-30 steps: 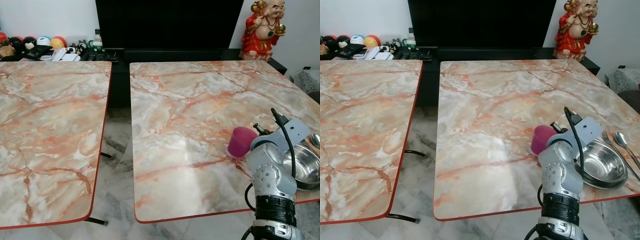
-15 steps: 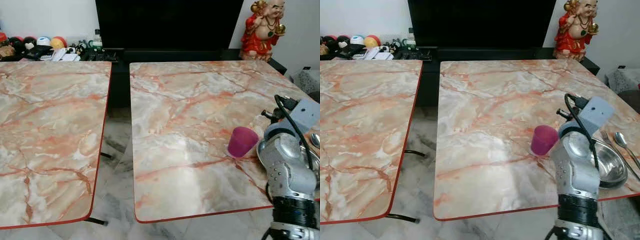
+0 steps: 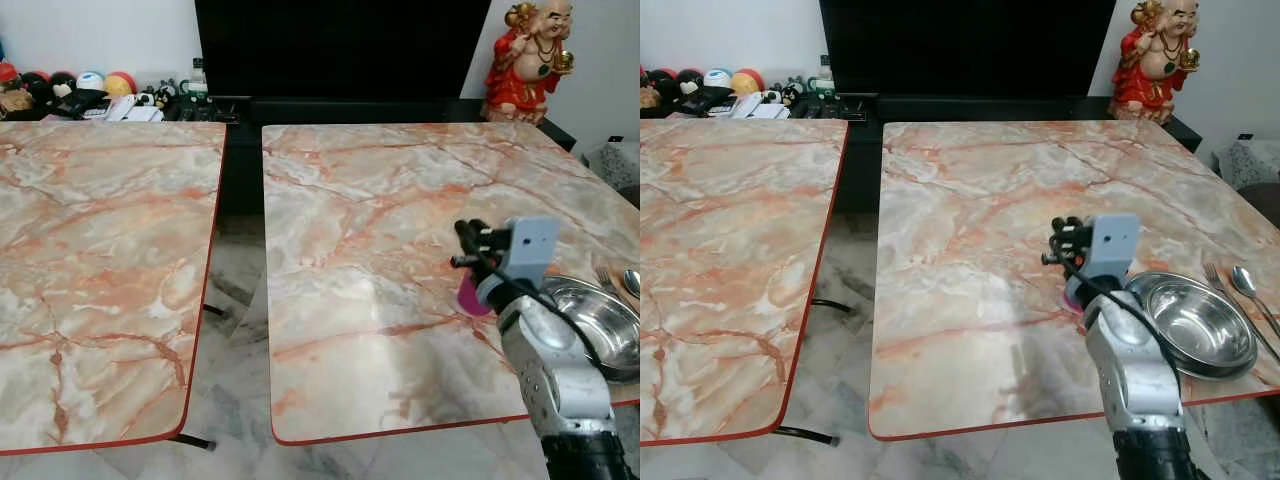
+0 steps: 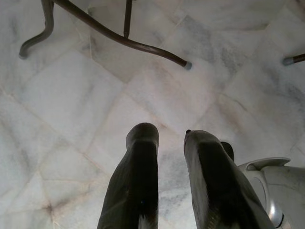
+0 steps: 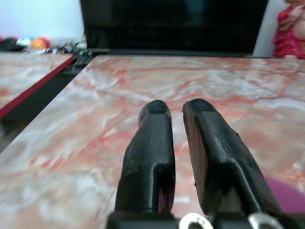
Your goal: Setting the table
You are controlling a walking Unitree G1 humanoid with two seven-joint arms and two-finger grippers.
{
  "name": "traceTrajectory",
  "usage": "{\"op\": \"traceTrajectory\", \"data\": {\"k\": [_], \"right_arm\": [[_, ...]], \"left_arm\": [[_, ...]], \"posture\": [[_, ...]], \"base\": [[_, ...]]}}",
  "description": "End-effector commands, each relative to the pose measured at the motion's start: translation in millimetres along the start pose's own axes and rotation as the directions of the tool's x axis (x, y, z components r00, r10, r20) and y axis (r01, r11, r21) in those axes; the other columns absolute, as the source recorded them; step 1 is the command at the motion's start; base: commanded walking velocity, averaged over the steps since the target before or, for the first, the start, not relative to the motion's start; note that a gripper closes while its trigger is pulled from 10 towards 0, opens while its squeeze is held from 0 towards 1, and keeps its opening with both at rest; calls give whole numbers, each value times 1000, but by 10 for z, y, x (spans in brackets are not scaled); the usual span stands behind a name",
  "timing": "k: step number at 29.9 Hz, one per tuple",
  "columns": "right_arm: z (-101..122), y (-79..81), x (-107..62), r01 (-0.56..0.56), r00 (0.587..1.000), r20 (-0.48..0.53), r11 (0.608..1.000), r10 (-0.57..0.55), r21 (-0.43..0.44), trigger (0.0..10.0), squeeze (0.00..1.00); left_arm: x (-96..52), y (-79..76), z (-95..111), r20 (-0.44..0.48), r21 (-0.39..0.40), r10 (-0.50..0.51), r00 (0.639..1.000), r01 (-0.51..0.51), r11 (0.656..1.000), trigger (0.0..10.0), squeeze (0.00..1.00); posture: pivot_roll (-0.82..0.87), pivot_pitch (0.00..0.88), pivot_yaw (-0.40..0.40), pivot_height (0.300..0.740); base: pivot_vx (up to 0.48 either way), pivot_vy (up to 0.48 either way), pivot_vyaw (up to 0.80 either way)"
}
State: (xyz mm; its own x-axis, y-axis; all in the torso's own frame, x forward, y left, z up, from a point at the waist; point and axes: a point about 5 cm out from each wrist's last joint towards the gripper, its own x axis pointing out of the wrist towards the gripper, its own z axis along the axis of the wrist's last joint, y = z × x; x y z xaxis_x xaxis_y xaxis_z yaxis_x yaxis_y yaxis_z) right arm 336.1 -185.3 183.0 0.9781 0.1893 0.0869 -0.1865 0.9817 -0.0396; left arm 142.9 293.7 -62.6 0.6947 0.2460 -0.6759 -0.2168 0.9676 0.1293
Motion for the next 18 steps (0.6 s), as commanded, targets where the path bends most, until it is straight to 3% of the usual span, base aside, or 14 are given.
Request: {"op": "traceTrajectory", "data": {"k": [1,8,18], "right_arm": [[-38,87,-34,-58,998,12,998,59,-30,10000,0],[-240,173,-135,-70,998,-5,997,70,21,10000,0],[-289,211,-160,-92,996,11,995,92,32,10000,0]], "left_arm": [[-27,13,-77,-31,-17,3,1000,-4,1000,10000,0],[-34,-15,-106,-45,-13,-27,999,27,1000,10000,0],[-13,-27,-63,-39,-4,-49,998,48,999,10000,0]], "posture": [[89,74,-46,740],[87,60,-34,740],[85,40,-25,740]], "base": [[0,0,0],[0,0,646],[0,0,800]]}}
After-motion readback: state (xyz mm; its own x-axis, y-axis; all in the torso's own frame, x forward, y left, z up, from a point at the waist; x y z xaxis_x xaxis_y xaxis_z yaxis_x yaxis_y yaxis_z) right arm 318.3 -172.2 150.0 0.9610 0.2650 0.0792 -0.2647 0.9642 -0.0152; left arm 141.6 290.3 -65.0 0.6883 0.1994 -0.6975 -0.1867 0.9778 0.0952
